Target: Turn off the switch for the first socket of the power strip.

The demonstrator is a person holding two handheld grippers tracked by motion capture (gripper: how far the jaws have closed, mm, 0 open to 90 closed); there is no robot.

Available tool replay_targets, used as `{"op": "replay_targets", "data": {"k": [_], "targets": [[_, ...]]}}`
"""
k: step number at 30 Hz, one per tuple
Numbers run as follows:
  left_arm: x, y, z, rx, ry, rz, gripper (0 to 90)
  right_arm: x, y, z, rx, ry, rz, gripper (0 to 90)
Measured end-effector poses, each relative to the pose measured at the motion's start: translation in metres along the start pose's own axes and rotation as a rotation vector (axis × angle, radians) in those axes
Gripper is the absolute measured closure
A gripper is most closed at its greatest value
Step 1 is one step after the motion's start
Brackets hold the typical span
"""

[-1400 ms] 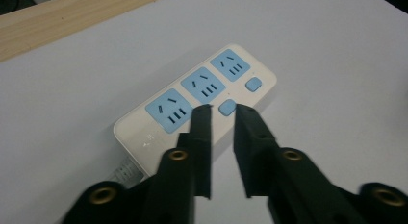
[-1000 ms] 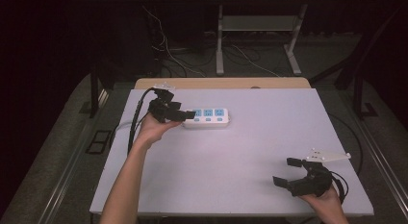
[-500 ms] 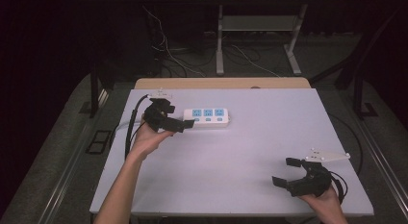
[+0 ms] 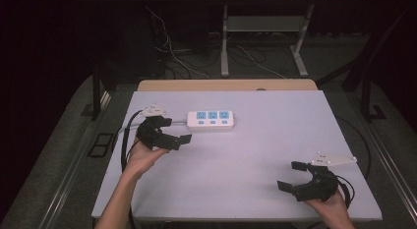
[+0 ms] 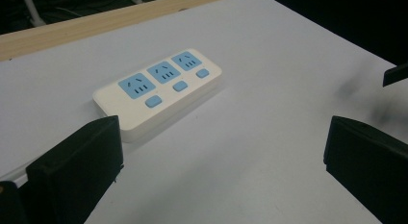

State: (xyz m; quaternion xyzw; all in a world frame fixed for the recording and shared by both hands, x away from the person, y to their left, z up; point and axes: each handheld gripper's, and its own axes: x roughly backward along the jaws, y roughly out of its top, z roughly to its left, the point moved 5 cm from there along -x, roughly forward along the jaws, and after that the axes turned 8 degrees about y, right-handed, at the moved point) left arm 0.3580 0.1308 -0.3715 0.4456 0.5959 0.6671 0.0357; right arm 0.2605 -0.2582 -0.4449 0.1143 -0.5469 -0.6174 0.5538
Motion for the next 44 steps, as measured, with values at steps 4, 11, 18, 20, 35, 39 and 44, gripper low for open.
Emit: {"op": "replay_targets", "data": {"k": [4, 11, 18, 20, 35, 39, 44], "targets": [[0.003, -0.007, -0.006, -0.001, -0.013, -0.014, 0.0, 0.0, 0.0, 0.0, -0.001, -0.001, -0.001, 0.6], [0.004, -0.024, -0.016, 0.008, -0.037, -0.028, 0.0, 0.002, 0.0, 0.0, -0.001, -0.004, -0.007, 0.6], [0.002, -0.037, -0.025, 0.003, -0.074, -0.035, 0.0, 0.002, 0.0, 0.0, -0.003, -0.005, -0.008, 0.6], [0.002, -0.04, -0.028, -0.003, -0.077, -0.039, 0.0, 0.003, 0.0, 0.0, -0.005, -0.006, -0.009, 0.5], [0.005, -0.079, -0.04, 0.015, -0.118, -0.05, 0.0, 0.003, 0.0, 0.001, -0.002, -0.007, -0.012, 0.6], [0.004, -0.09, -0.044, 0.01, -0.133, -0.031, 0.0, 0.004, 0.0, 0.0, -0.006, -0.011, -0.015, 0.5], [0.003, -0.095, -0.046, 0.011, -0.143, -0.026, 0.0, 0.005, 0.0, 0.0, -0.003, -0.01, -0.017, 0.5]]}}
